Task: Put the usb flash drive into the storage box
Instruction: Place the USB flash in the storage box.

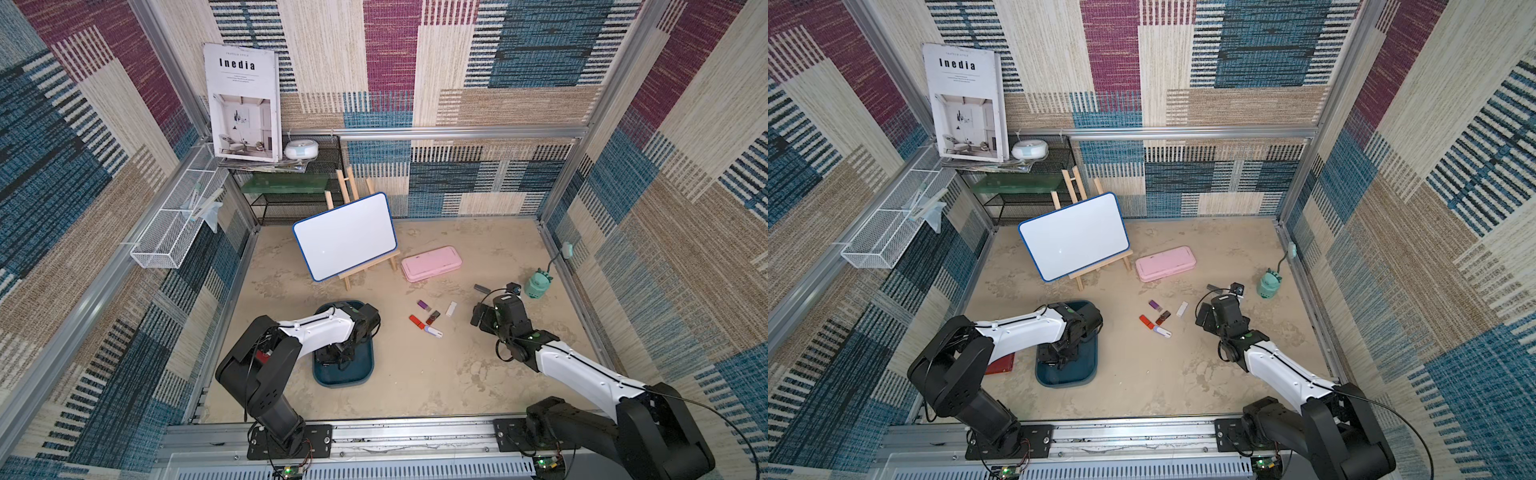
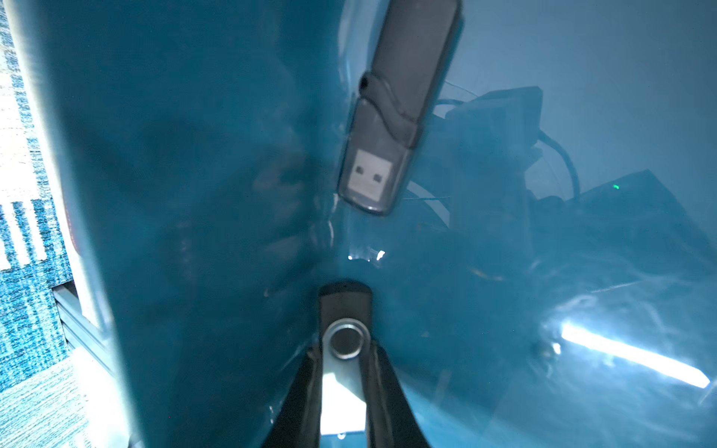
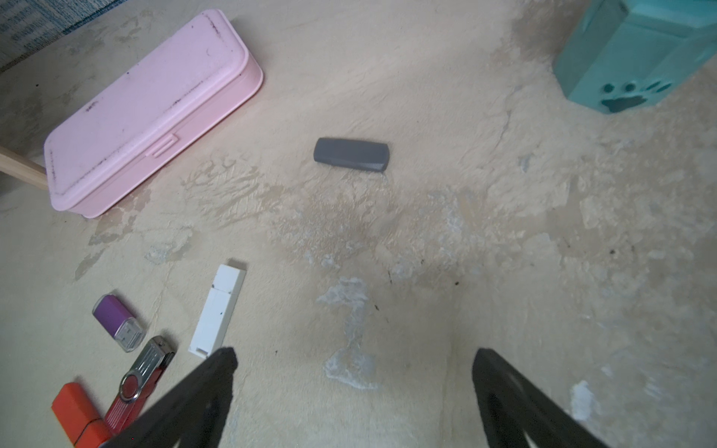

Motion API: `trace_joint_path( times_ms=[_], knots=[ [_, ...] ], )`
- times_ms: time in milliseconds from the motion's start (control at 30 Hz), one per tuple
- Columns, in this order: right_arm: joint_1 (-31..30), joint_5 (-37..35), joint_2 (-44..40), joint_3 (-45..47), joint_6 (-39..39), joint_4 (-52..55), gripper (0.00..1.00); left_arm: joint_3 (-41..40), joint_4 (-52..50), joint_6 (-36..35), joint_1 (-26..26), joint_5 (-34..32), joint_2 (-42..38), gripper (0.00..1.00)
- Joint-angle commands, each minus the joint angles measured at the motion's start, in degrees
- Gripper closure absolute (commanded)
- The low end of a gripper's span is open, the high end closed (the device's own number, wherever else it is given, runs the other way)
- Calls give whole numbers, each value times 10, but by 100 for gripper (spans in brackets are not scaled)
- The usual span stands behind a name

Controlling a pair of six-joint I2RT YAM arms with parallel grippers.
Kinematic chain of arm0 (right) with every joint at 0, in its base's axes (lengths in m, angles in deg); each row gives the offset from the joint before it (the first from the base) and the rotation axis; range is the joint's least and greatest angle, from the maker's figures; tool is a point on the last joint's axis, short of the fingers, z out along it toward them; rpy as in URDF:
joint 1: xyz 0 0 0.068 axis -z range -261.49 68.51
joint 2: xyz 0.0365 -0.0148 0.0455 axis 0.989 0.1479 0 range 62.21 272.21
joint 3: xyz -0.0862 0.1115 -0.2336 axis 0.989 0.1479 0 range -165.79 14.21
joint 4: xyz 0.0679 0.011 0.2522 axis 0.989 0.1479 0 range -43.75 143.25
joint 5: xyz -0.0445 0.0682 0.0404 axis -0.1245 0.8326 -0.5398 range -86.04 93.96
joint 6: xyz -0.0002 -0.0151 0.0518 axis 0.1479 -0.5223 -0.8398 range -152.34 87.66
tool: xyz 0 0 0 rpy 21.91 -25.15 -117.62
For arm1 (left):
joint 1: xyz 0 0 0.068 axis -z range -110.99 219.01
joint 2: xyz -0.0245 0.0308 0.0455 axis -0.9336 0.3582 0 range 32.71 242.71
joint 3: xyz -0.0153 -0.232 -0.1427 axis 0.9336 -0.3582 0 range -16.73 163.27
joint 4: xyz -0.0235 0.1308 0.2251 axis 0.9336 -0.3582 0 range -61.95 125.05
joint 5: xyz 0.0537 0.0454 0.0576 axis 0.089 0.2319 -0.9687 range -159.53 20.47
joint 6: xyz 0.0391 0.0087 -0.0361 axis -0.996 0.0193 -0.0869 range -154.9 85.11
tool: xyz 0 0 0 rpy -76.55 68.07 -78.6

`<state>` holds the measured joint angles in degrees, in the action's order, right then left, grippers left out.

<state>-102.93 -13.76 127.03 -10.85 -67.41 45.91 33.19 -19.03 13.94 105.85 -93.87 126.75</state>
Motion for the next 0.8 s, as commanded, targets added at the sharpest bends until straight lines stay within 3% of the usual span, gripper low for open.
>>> trace_joint_path(
  times_ms=[0,767],
  knots=[
    [0,-3,1,-6,0,-4,0,1,-5,-6,-2,-12,0,88],
    [0,1,11,-10,1,-1,0,7,-24,-22,-2,-8,-30,72]
  ],
)
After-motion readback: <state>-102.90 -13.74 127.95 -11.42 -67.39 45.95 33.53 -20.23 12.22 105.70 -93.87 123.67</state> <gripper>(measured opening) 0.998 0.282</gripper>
